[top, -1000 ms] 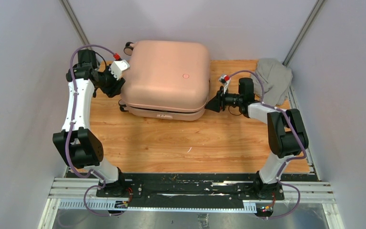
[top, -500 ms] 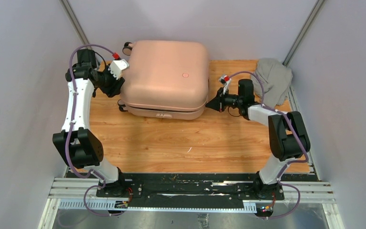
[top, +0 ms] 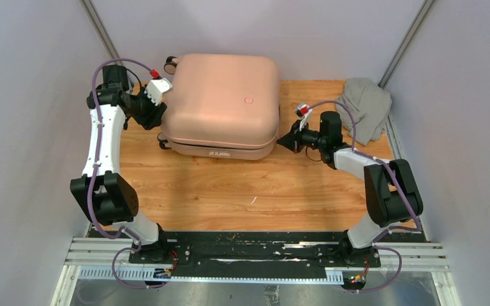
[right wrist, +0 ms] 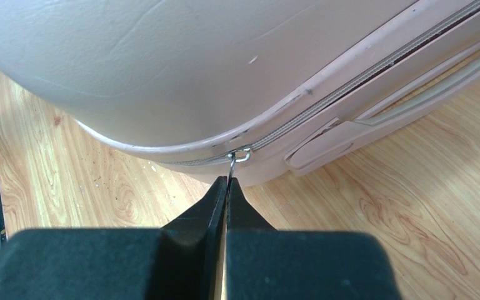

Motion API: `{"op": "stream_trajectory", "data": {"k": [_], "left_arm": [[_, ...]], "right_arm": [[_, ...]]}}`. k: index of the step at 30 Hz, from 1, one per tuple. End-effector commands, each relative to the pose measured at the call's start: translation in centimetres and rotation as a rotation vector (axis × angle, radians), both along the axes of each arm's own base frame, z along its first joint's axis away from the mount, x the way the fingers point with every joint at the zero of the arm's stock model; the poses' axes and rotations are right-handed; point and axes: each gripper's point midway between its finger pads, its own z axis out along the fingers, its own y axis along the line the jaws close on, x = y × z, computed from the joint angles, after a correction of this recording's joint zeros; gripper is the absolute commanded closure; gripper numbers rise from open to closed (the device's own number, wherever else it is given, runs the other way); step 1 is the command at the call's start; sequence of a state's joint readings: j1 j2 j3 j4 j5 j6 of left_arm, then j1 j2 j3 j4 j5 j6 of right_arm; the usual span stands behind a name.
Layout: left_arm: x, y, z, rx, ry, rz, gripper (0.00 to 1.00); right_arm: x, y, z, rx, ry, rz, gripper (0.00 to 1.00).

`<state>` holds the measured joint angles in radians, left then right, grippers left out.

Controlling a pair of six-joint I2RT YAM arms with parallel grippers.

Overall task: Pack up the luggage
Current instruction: Zip the luggage at the corner of the board.

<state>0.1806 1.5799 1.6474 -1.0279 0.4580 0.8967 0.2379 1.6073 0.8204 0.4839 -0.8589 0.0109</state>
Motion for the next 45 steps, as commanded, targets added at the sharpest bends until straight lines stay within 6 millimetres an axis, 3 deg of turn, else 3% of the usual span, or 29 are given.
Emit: {"op": "stream_trajectory", "data": {"k": [1,10,13,14,17,19,21,24,27,34,45], "left_arm": [[0.4,-1.4,5.7,-0.082,-0.156,0.036,1.00],[-0.1,-2.2,5.1,-0.093,-0.133,0.040,1.00],[-0.2,-2.1,4.8,-0.093,-0.126,0.043,1.00],[-0.3,-2.2,4.7,-0.091,-0.124,0.041,1.00],[-0.4,-2.2,4.7,-0.092,-0.124,0.041,1.00],[-0.5,-2.3,4.9,-0.098,-0.129,0.037,1.00],[-0.5,-2.4,5.0,-0.101,-0.131,0.032,1.00],[-0.5,-2.4,5.0,-0.096,-0.135,0.027,1.00],[-0.6,-2.3,4.8,-0.086,-0.133,0.023,1.00],[-0.4,-1.9,4.2,-0.064,-0.123,0.025,1.00],[-0.3,-0.8,3.7,0.016,-0.131,0.014,1.00]], "right_arm": [[-4.7,2.4,-0.2,0.013,0.044,0.137,1.00],[-8.5,3.5,-0.7,-0.006,0.053,0.202,1.00],[-8.3,2.7,-1.4,-0.029,0.063,0.151,1.00],[-7.0,1.5,-1.8,-0.067,0.067,0.062,0.96],[-3.7,-1.8,-0.9,-0.051,0.072,-0.129,0.50],[-1.8,-3.1,0.3,-0.033,0.016,-0.186,0.33],[-0.5,-3.7,1.1,-0.011,-0.016,-0.178,0.25],[0.3,-2.7,1.6,0.034,-0.003,-0.046,0.23],[1.1,-1.8,0.6,0.034,0.014,0.046,0.23],[2.9,-1.2,-0.5,0.048,0.018,0.125,0.23],[4.0,-0.1,0.8,0.207,-0.018,0.281,0.24]]}}
